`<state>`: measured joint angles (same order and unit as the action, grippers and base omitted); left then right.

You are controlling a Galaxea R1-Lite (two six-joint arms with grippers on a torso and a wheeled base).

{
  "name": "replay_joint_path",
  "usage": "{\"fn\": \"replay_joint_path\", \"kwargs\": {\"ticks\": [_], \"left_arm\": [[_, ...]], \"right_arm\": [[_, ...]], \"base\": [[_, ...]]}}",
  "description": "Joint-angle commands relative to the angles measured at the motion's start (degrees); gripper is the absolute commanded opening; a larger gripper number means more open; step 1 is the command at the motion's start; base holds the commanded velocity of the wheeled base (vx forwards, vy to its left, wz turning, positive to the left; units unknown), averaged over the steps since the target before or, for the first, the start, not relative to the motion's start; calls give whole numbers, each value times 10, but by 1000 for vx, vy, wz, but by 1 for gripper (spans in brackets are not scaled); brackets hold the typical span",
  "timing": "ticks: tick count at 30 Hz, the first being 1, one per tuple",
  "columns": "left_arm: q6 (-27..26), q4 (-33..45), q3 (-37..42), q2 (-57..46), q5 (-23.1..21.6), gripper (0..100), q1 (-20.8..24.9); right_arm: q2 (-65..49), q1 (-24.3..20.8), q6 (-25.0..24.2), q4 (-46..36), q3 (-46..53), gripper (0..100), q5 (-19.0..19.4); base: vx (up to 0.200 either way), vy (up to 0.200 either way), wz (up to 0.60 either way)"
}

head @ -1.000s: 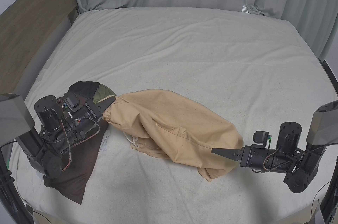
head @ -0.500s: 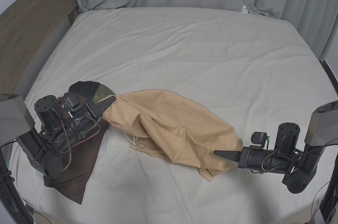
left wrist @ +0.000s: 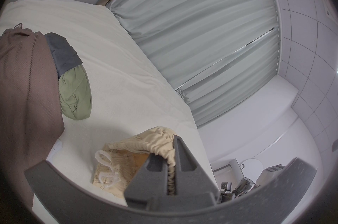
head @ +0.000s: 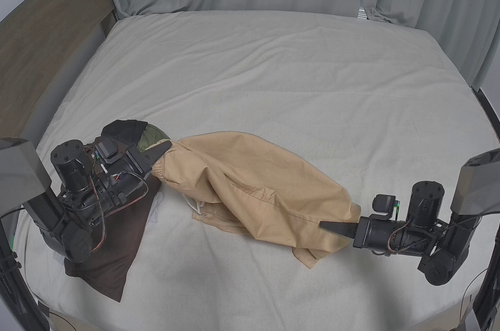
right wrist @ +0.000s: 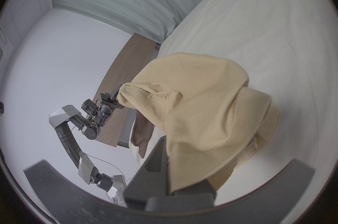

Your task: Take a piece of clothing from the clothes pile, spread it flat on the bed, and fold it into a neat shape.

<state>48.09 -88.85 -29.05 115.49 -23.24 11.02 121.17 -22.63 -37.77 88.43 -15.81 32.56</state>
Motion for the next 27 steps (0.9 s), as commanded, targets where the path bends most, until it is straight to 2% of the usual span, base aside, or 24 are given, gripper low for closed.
{"fn": "replay_joint_path", "kwargs": {"ticks": [1, 8, 14, 16, 27], "left_arm": [[1, -1, -5, -4, -7, 0, -1], [-4, 0, -8, -19, -31, 0, -17], [-56, -1, -6, -22, -79, 0, -36], [-87, 0, -5, -20, -101, 0, -47], [-94, -1, -2, -26, -110, 0, -49]], "right_arm": [[-19, 1, 4, 1, 0, 0, 0], [-74, 3, 6, -1, -3, 0, -1], [-103, 13, 5, -1, -4, 0, 0], [-116, 16, 5, -1, -7, 0, 0], [-139, 48, 2, -1, -28, 0, 0]], "base": [[0, 0, 0], [0, 0, 0], [0, 0, 0], [0, 0, 0], [0, 0, 0]]}}
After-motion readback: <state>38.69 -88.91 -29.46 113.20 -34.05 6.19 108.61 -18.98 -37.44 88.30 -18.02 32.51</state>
